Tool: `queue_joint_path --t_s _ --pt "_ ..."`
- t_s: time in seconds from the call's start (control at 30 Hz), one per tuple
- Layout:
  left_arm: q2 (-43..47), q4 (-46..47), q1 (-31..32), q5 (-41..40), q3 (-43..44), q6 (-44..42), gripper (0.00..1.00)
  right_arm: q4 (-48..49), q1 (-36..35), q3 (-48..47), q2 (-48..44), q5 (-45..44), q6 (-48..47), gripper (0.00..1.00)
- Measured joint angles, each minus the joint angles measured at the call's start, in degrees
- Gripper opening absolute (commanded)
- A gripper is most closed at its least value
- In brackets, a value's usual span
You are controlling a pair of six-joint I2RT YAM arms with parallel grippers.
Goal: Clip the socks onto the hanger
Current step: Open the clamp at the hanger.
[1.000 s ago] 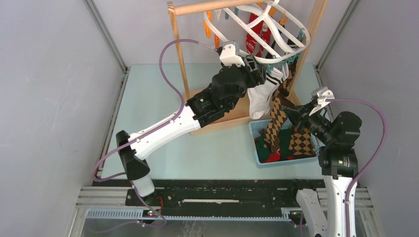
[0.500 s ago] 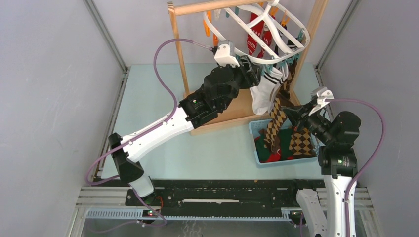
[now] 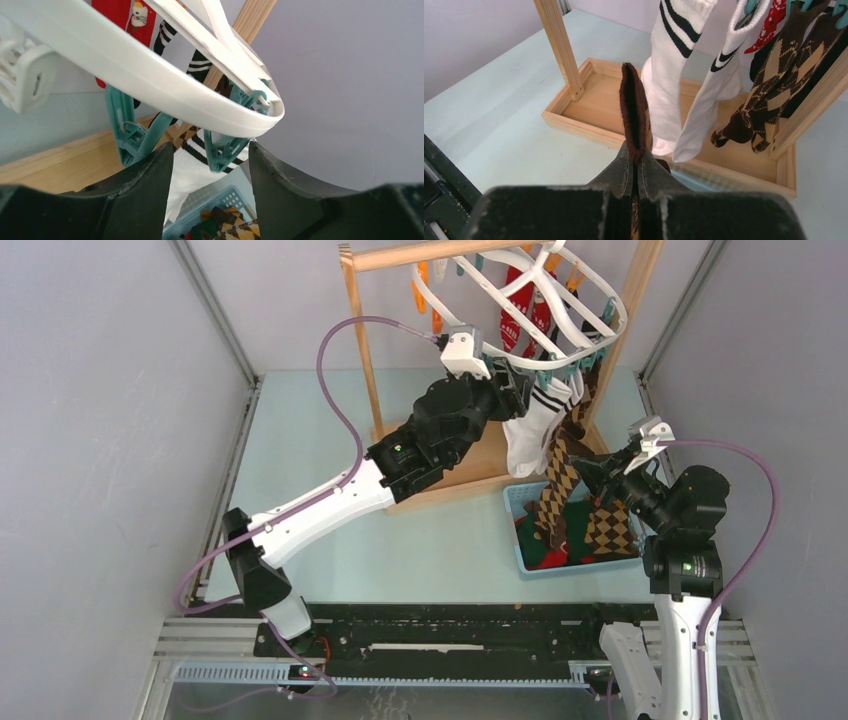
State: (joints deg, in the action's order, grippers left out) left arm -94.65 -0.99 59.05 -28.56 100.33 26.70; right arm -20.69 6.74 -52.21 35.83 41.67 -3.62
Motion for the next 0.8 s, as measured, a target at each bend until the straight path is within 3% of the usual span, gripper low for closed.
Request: queue_joint_path --t_s 0.8 --pt "0.0 6.7 -0.5 3.5 -3.8 -1.2 0.59 0.4 0.0 0.5 0.0 0.0 0.0 0.0"
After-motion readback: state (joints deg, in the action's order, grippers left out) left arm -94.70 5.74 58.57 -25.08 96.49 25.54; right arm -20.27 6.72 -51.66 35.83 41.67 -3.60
